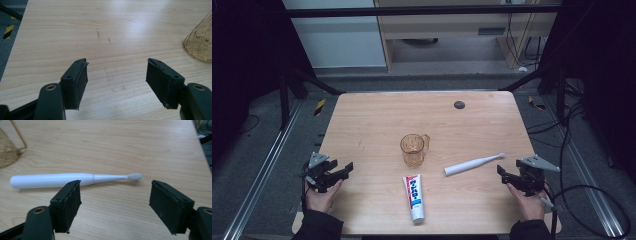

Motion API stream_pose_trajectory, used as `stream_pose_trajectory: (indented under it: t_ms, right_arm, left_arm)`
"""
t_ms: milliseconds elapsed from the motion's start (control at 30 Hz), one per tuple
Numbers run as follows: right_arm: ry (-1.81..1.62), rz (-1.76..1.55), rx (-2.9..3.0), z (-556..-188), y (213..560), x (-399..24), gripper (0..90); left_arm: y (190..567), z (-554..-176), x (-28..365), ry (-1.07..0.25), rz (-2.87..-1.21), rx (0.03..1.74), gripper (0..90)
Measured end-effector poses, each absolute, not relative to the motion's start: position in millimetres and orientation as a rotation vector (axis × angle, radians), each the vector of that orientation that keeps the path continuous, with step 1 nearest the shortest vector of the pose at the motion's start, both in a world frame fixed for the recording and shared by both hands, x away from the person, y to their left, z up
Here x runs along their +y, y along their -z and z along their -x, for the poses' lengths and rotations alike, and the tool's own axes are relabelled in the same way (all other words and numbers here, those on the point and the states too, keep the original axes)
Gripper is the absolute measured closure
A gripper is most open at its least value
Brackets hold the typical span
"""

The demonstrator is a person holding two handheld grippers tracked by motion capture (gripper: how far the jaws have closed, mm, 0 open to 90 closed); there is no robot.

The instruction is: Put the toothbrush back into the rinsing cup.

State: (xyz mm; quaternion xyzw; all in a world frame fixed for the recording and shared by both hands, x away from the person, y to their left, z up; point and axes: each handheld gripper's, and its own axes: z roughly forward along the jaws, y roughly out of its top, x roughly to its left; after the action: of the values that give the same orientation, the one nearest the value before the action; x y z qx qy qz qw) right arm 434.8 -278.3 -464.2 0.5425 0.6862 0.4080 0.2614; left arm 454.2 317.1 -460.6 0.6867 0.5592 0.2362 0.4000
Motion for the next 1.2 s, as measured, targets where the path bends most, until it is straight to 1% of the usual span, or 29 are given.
stream_pose_trajectory:
  t_ms: [100, 333, 500, 667, 767, 1000, 1200]
  right_arm:
    - [-1.122, -1.463, 1.883, -434.7, 465.0, -276.2, 28.1]
    - [-1.123, -1.402, 1.934, -432.7, 464.4, -264.8, 37.6]
    - [-1.159, -1.379, 1.938, -433.9, 463.1, -259.1, 41.2]
    - [-1.148, -1.356, 1.944, -438.4, 461.9, -254.3, 45.1]
    - [-1.16, -1.355, 1.92, -442.5, 460.7, -252.7, 49.1]
    - [-1.164, -1.353, 1.934, -456.6, 464.3, -243.1, 50.7]
    - [-1.152, -1.346, 1.939, -467.4, 466.3, -237.0, 53.5]
  left_arm:
    - [462.1, -454.6, 317.5, -0.586, -1.734, 1.418, 34.3]
    - [462.4, -454.7, 314.8, -0.577, -1.786, 1.41, 38.0]
    - [463.5, -455.1, 313.2, -0.589, -1.799, 1.417, 37.9]
    - [461.2, -453.3, 313.4, -0.62, -1.778, 1.407, 38.6]
    - [463.7, -455.1, 313.5, -0.604, -1.783, 1.41, 38.6]
    - [464.2, -454.9, 312.7, -0.615, -1.789, 1.383, 39.9]
    - [465.8, -456.0, 310.3, -0.605, -1.807, 1.367, 42.8]
